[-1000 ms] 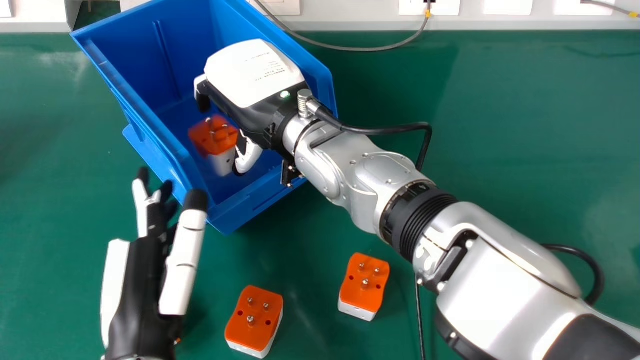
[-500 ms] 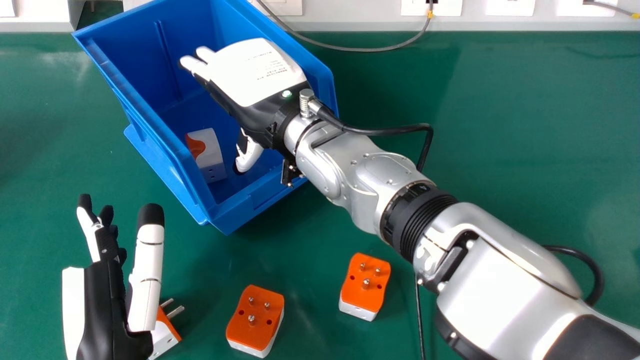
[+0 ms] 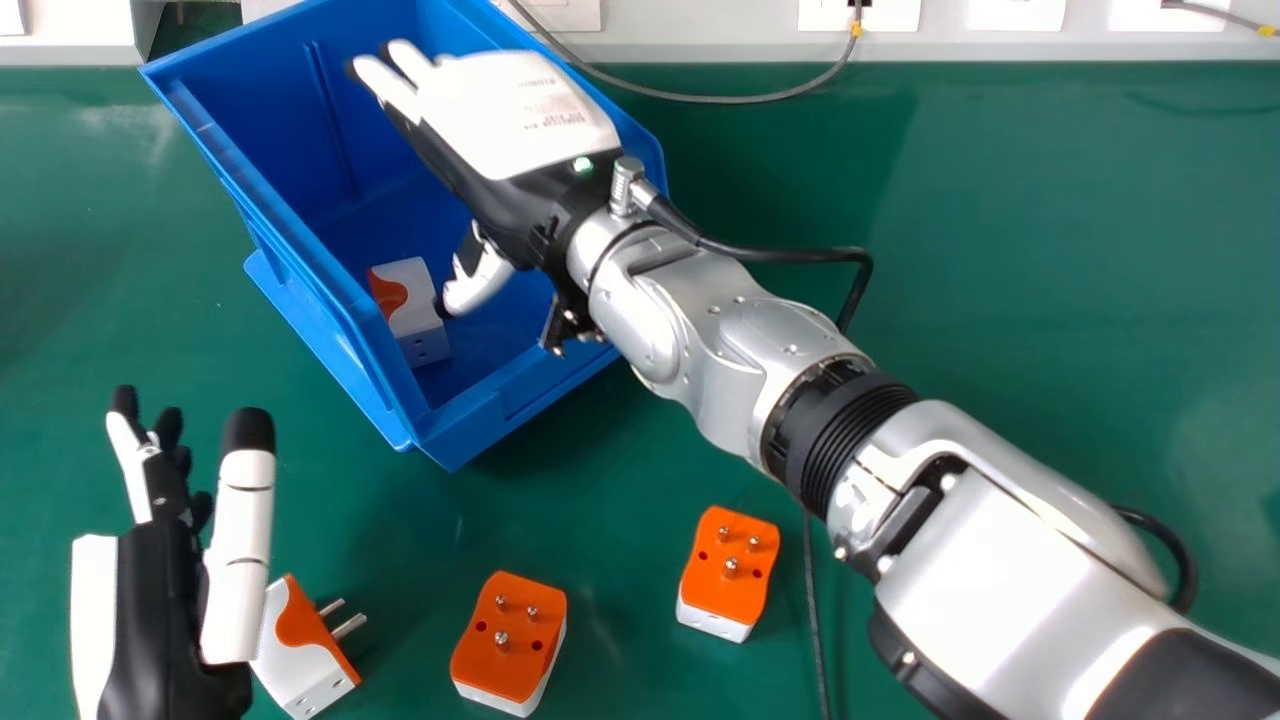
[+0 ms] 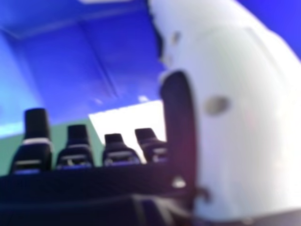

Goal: Pick all objects and put in blue box

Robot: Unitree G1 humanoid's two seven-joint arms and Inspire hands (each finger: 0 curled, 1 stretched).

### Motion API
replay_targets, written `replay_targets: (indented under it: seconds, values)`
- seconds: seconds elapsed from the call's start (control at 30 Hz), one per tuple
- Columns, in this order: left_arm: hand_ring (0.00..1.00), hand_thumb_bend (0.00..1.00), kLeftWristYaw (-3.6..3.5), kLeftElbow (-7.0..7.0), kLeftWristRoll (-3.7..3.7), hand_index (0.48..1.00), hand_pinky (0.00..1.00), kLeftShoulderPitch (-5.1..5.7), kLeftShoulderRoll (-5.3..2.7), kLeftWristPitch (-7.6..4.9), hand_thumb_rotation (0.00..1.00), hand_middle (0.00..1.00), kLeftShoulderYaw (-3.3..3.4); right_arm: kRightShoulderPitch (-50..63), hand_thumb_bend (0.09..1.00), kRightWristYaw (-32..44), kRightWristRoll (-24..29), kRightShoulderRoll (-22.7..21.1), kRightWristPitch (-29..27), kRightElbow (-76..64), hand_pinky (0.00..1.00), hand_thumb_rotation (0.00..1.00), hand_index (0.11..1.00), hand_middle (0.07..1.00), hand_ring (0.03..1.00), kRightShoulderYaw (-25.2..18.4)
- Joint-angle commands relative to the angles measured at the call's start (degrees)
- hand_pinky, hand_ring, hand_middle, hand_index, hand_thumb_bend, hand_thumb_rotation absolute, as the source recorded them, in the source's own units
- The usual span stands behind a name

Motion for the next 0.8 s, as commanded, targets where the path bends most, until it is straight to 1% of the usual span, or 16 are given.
replay_targets:
  seconds: [0.0,0.03,0.1,0.13,0.17,0.23,0.27,0.33,0.4,0.47,0.53,0.57,0.63,0.7,0.77]
  values:
    - [0.99,0.66,-0.72,0.46,-0.96,1.0,0.96,-0.53,1.02,-2.16,1.0,1.0,1.39,0.1,0.571,-2.1,1.4,2.4,-1.4,-4.4,0.79,0.04,0.961,0.991,0.933,-1.5]
    - [0.99,0.66,-1.03,1.03,-1.38,1.0,0.95,-0.84,1.39,-2.62,1.0,1.0,1.95,0.8,0.58,-2.6,1.5,1.5,-1.9,-6.1,0.79,0.03,0.959,0.989,0.93,-1.9]
    - [0.98,0.65,-1.75,2.01,-2.52,1.0,0.95,-1.58,2.1,-3.41,1.0,1.0,3.15,3.1,0.599,-3.1,1.6,-0.6,-2.4,-11.0,0.8,0.02,0.951,0.98,0.923,-2.8]
    - [0.98,0.65,-2.02,2.41,-3.03,1.0,0.95,-1.81,2.33,-3.83,1.0,1.0,3.63,4.8,0.607,-2.9,1.5,-1.8,-2.1,-14.4,0.8,0.02,0.948,0.976,0.92,-3.1]
    - [0.98,0.65,-2.37,2.89,-3.61,1.0,0.95,-2.25,2.65,-4.11,1.0,1.0,4.2,6.8,0.607,-2.5,1.3,-3.1,-1.7,-18.6,0.8,0.02,0.948,0.976,0.92,-3.5]
    - [0.98,0.65,-2.95,3.73,-4.62,1.0,0.95,-2.99,3.09,-4.63,1.0,1.0,5.13,11.6,0.614,-0.6,0.9,-5.8,-0.4,-28.4,0.8,0.02,0.944,0.972,0.917,-4.1]
    - [0.98,0.64,-3.19,4.25,-4.99,1.0,0.95,-3.44,3.33,-4.82,1.0,1.0,5.56,14.3,0.62,0.9,0.7,-7.2,0.4,-33.8,0.79,0.02,0.937,0.967,0.912,-4.5]
    - [0.98,0.63,-3.6,5.31,-5.51,1.0,0.95,-3.99,3.65,-5.41,1.0,1.0,6.21,20.1,0.634,3.9,0.7,-9.9,1.7,-44.8,0.79,0.02,0.923,0.957,0.902,-5.4]
    - [0.98,0.63,-3.9,6.14,-5.95,1.0,0.95,-4.36,3.94,-5.87,1.0,1.0,6.72,25.0,0.643,6.0,1.0,-12.3,2.2,-53.7,0.78,0.02,0.917,0.952,0.896,-6.5]
    - [0.98,0.63,-4.22,6.83,-6.67,1.0,0.95,-4.63,4.24,-6.25,1.0,1.0,7.19,30.1,0.653,7.5,1.6,-14.7,1.9,-62.0,0.78,0.02,0.909,0.944,0.888,-7.9]
    - [0.98,0.62,-4.48,7.87,-7.29,1.0,0.95,-5.16,4.49,-6.68,1.0,1.0,7.6,35.1,0.663,8.6,1.8,-16.9,1.4,-69.2,0.77,0.02,0.901,0.935,0.88,-9.2]
    - [0.98,0.62,-4.58,8.4,-7.46,1.0,0.95,-5.47,4.59,-6.89,1.0,1.0,7.76,37.5,0.668,9.0,1.7,-17.9,1.3,-72.3,0.75,0.01,0.894,0.923,0.87,-9.8]
    - [0.98,0.62,-4.76,9.14,-7.66,1.0,0.95,-6.06,4.71,-7.08,1.0,1.0,7.92,41.5,0.67,9.5,1.3,-19.6,1.1,-77.0,0.74,0.01,0.888,0.913,0.861,-10.8]
    - [0.98,0.62,-5.0,9.59,-7.88,1.0,0.95,-6.39,4.78,-7.32,1.0,1.0,7.98,45.8,0.667,9.9,1.4,-21.4,0.6,-81.2,0.72,0.03,0.877,0.895,0.843,-12.2]
    - [0.98,0.62,-5.3,10.02,-8.26,1.0,0.95,-6.52,4.87,-7.73,1.0,1.0,8.1,50.3,0.665,10.4,2.0,-23.2,0.1,-85.2,0.71,0.04,0.873,0.887,0.834,-13.8]
